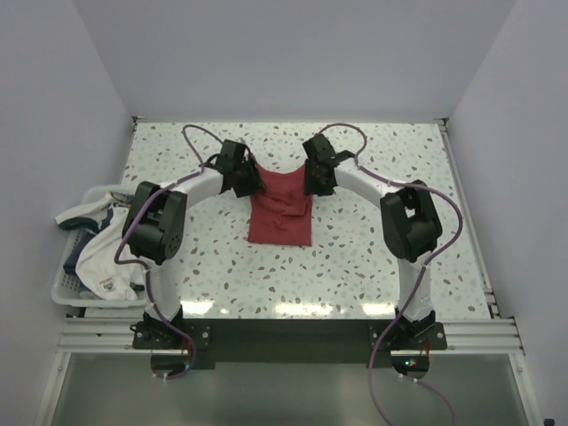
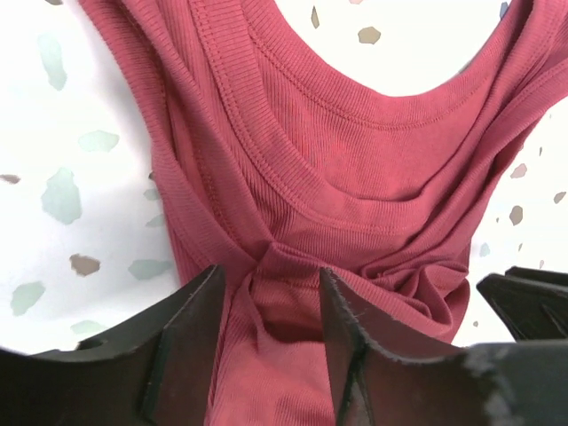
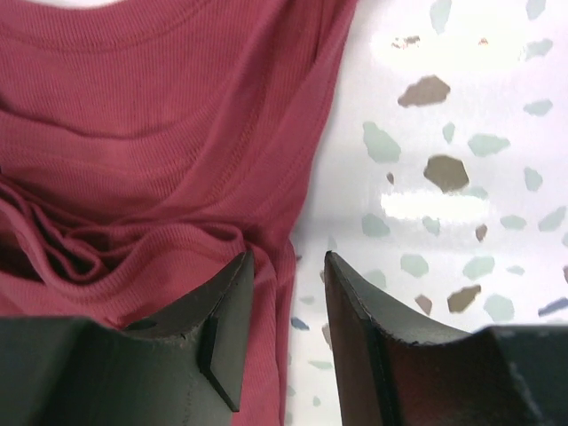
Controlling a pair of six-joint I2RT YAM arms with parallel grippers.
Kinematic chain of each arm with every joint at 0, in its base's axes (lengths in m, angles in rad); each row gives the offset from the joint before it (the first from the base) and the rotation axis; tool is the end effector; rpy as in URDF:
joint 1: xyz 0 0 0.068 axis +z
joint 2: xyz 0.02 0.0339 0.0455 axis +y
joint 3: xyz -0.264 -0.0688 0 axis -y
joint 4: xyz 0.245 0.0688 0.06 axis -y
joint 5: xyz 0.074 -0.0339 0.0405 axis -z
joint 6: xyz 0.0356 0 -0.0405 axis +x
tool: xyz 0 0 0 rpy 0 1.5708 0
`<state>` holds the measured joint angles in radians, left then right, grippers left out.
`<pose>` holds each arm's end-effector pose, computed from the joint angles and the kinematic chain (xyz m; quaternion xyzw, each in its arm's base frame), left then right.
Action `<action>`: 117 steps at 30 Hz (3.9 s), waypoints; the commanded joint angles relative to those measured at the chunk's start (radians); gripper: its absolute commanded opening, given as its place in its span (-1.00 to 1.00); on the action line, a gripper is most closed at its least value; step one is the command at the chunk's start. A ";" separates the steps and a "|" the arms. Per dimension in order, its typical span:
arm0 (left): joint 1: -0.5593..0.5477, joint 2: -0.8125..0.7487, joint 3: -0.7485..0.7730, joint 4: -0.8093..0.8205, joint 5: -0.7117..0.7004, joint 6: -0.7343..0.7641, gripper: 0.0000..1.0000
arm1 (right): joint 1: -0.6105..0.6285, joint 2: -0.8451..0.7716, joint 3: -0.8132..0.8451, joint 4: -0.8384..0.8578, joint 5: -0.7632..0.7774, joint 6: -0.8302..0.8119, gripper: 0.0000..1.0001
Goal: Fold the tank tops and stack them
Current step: Fold the tank top
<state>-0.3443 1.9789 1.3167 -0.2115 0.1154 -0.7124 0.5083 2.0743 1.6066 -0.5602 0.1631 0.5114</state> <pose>0.3988 -0.1473 0.1686 -0.1524 0.9261 -0.2187 0.2671 0.3955 0.2137 0.1944 0.0233 0.9601 0.0619 0.2715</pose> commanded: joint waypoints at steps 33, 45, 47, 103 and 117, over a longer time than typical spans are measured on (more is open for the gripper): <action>-0.051 -0.003 0.085 -0.120 -0.098 0.134 -0.23 | 0.044 0.023 0.024 -0.001 -0.011 0.015 -0.35; -0.039 -0.006 0.134 -0.154 -0.112 0.149 -0.90 | 0.036 0.007 0.035 -0.038 0.032 0.001 -0.86; -0.035 -0.014 0.136 -0.161 -0.112 0.152 -0.97 | 0.032 -0.002 0.024 -0.038 0.038 -0.001 -0.90; 0.001 -0.037 0.150 -0.221 -0.145 0.126 -1.00 | -0.011 0.024 0.023 -0.027 -0.013 -0.001 -0.91; 0.014 -0.066 0.142 -0.154 -0.071 0.136 -0.82 | -0.022 -0.012 0.012 0.000 0.007 0.035 0.00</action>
<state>-0.3351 1.9839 1.4384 -0.4084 0.0193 -0.5873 0.4919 2.1078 1.6047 -0.5739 0.1402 0.5358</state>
